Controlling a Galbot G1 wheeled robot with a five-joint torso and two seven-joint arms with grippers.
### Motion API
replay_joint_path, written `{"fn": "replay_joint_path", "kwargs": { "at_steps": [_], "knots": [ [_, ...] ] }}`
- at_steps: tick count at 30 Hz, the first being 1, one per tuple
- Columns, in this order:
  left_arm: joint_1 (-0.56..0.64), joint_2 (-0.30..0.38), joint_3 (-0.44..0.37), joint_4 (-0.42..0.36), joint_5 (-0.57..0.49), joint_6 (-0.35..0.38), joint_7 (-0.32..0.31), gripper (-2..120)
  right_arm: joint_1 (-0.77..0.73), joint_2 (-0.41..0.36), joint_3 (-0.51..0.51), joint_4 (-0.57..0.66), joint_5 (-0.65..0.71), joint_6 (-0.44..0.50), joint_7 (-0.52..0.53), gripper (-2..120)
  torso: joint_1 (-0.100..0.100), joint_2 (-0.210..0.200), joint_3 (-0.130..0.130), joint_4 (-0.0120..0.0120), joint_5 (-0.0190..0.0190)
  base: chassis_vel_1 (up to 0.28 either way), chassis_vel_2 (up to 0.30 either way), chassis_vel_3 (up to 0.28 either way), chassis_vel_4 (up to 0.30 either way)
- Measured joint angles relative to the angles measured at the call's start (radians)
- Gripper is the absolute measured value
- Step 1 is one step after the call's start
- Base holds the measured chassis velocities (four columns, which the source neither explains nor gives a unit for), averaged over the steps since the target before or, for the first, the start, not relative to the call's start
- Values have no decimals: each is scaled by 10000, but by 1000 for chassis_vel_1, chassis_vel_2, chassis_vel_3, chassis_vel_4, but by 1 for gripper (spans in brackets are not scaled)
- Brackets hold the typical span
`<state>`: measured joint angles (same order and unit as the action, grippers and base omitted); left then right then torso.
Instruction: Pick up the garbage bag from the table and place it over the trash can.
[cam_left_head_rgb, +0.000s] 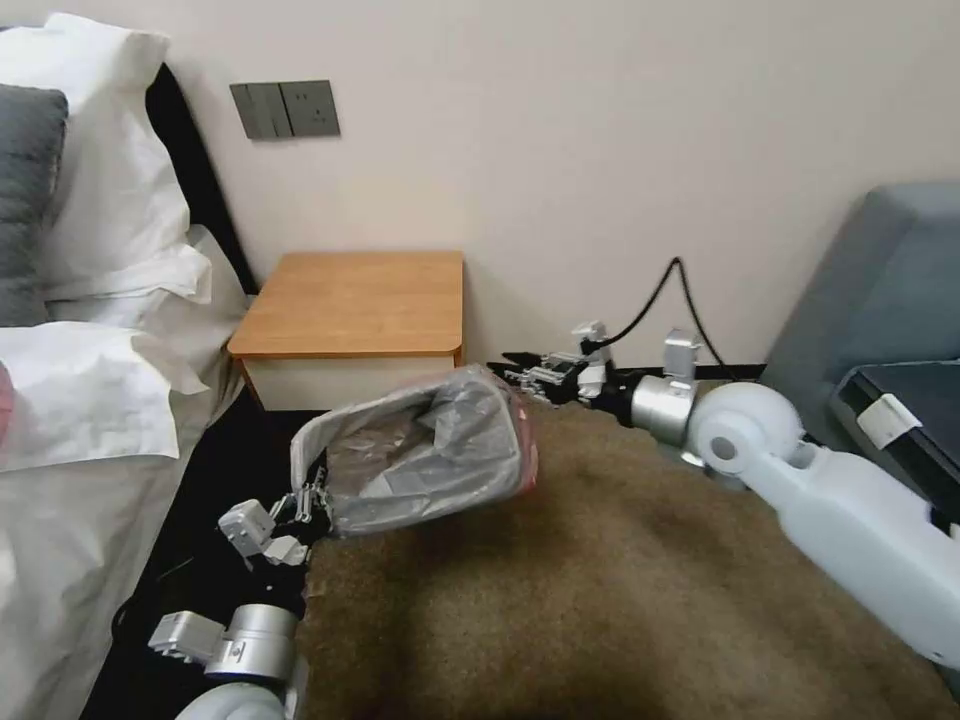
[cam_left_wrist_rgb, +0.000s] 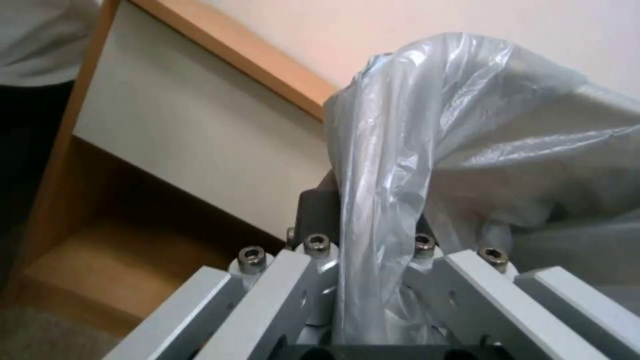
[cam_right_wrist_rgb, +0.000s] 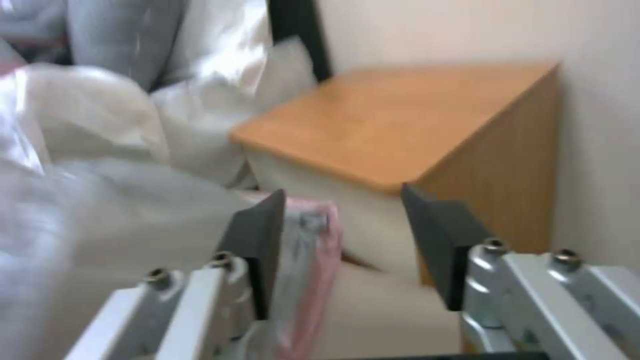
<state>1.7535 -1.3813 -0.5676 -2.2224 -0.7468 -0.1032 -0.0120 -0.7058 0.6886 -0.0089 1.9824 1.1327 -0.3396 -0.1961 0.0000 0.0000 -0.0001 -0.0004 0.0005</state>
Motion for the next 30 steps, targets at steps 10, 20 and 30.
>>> {"fn": "replay_joint_path", "kwargs": {
  "at_steps": [10, 20, 30],
  "knots": [
    [0, 116, 126, -24, 1882, 220, -728, 5, 2250, 327, -1472, 3230, -1134, -524, 1372, 78, 0, 0, 0, 5, -3, 0, 0, 0, 0],
    [163, 154, 66, -698, 2870, 992, -1586, 5, 6186, 2237, -7046, 2916, -5410, -2445, 1181, 39, 0, 1, 2, 4, -8, 0, 0, 0, 0],
    [290, 258, -7, -937, 3520, 984, -1538, 5, 7488, 2809, -8294, 1409, -6747, -2952, -827, 7, 0, 1, 2, 3, -7, 0, 0, 0, 0]
  ]
}}
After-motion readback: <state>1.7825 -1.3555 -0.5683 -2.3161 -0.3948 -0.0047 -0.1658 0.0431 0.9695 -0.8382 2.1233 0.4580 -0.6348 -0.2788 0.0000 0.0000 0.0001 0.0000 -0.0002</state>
